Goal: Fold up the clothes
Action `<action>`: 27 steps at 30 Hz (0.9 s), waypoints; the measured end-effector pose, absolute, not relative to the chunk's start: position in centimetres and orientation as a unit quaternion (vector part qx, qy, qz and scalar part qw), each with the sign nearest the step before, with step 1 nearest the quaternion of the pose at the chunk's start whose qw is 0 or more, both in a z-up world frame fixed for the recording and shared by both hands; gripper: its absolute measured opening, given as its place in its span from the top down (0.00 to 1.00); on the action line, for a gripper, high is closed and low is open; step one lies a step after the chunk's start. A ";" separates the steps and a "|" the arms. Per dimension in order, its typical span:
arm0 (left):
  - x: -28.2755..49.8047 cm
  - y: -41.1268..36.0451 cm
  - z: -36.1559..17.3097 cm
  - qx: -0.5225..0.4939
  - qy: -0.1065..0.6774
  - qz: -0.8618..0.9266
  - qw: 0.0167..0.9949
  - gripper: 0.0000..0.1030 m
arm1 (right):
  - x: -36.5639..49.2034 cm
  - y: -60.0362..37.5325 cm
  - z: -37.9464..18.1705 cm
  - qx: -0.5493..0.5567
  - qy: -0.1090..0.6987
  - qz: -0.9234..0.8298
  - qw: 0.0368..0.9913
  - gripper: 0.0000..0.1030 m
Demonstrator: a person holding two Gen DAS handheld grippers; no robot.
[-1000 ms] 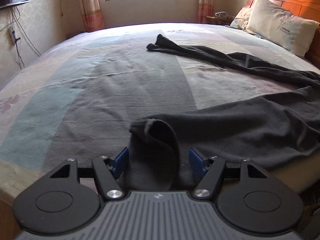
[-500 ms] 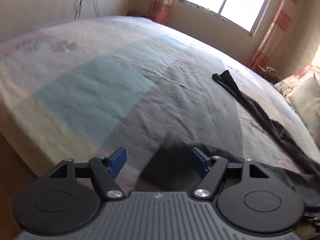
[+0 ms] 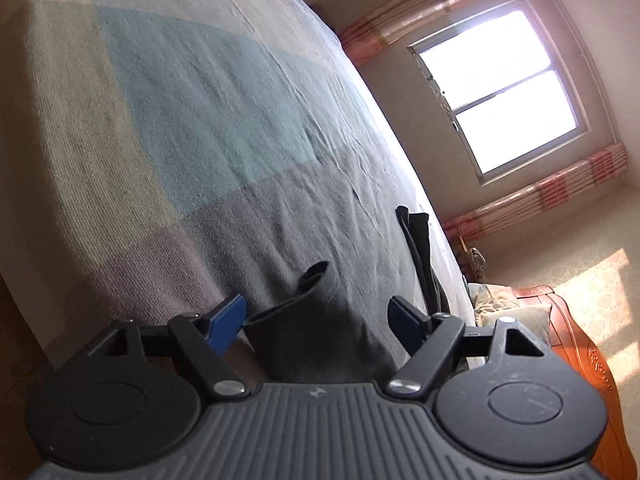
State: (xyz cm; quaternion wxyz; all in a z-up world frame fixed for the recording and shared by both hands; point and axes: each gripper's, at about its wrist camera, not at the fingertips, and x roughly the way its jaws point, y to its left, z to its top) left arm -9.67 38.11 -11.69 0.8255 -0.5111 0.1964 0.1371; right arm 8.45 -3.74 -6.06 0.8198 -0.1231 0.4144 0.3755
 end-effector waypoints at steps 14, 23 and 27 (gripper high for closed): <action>-8.3 38.5 -12.7 -0.547 0.191 0.105 0.808 0.24 | 8.5 -4.1 -6.2 -0.110 0.417 0.373 0.822 0.39; -8.6 36.7 -12.6 -0.524 0.189 0.090 0.826 0.25 | 8.6 -4.9 -5.4 -0.101 0.409 0.363 0.831 0.39; -7.7 37.4 -12.0 -0.501 0.230 0.119 0.826 0.66 | 8.5 -4.7 -5.5 -0.102 0.408 0.366 0.830 0.39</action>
